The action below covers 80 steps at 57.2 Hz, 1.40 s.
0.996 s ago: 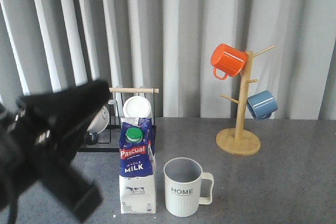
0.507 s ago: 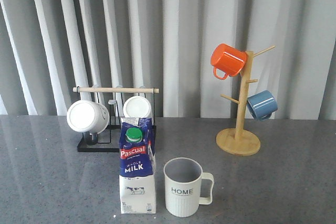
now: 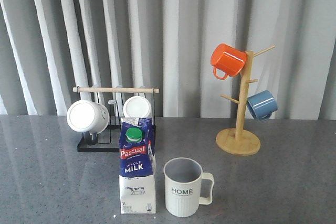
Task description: Place milk next to cup
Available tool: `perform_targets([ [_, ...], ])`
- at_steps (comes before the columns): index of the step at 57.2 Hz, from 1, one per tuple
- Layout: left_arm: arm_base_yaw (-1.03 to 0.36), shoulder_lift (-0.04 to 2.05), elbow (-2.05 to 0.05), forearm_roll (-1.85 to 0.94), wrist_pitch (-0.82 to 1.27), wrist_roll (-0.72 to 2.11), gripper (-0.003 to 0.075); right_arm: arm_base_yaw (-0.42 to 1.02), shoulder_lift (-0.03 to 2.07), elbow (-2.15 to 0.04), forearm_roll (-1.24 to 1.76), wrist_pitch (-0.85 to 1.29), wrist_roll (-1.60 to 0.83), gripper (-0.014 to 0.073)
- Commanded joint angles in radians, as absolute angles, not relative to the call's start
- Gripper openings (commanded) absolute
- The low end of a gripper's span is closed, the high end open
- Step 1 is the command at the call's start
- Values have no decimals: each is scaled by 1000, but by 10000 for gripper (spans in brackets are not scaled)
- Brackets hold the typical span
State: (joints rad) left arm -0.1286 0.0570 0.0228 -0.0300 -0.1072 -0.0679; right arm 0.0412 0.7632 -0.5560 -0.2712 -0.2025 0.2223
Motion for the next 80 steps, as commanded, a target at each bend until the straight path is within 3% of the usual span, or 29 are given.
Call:
perform_targets([
  [1,-109,1,11,-36,-56,-74,-8,33,759,-580,-275,-274,221,-9],
  [17,-7,-25,11,-39,-7,-76,-8,33,759,-580,-275,-270,221,-9],
  [80,-10,-23,3,-39,0,-75,-7,33,759,-580,-275,-270,221,-9],
])
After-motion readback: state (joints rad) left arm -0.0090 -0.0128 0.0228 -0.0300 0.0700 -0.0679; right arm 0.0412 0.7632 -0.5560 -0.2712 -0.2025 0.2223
